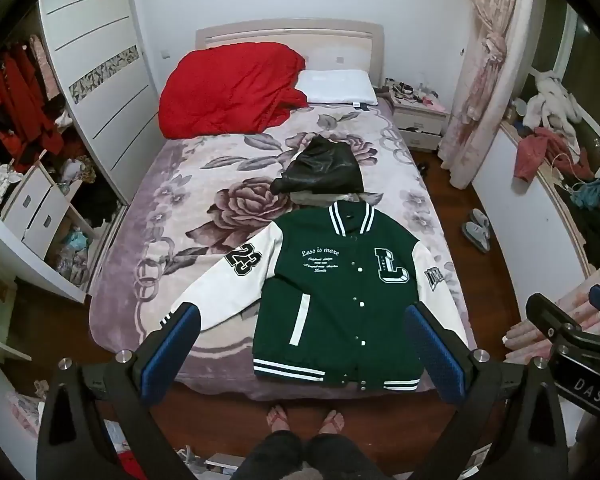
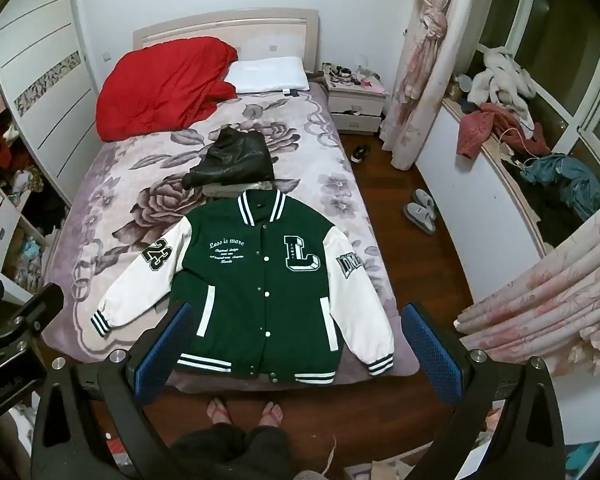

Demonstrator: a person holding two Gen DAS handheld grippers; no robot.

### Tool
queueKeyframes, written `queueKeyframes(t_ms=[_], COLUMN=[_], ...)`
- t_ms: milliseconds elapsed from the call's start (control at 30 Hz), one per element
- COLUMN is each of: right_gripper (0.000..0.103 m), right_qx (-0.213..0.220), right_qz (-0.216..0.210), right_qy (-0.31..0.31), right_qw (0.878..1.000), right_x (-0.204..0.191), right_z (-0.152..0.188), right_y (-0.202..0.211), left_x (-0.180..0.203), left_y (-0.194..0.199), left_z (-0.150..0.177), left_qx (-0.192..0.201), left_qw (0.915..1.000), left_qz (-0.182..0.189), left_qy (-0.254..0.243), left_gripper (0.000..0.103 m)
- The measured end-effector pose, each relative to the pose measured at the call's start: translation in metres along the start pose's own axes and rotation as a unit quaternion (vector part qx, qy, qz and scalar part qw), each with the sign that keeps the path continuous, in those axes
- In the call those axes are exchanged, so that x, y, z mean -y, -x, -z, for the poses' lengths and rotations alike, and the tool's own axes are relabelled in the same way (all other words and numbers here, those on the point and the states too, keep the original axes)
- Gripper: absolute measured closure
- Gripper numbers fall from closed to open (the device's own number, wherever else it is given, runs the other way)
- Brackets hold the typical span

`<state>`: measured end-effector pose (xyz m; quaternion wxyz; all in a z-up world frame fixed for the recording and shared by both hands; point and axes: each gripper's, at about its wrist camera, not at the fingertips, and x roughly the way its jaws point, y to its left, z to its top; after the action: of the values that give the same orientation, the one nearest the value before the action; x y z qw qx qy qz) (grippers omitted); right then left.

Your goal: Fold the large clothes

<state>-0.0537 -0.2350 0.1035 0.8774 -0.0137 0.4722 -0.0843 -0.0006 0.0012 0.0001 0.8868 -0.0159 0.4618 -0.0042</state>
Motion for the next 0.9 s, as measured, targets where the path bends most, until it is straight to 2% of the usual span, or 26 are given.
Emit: queueKeyframes(t_ms=[167, 733, 900], right_gripper=[0.000, 0.000, 0.000], right_qx=[0.000, 0.002, 0.002], right_qz=[0.004, 0.004, 0.004], right_qy=[0.002, 0.006, 0.006], right_qw=[1.000, 1.000, 1.000], right_x=[0.000, -0.002, -0.014], right_z=[0.000, 0.000, -0.015], right_y=[0.000, 0.000, 0.006], left_x=[0.001, 0.001, -0.009], left_y=[0.000, -0.001, -0.003], left_z=[0.000, 0.000, -0.005], left_qx=[-0.005, -0.004, -0.003], left_qw=[0.9999, 0.9999, 0.9999], left_qz=[-0.011, -0.012, -0.012], left_qy=[-0.007, -0.007, -0.007], left_gripper=[0.000, 0.000, 0.000])
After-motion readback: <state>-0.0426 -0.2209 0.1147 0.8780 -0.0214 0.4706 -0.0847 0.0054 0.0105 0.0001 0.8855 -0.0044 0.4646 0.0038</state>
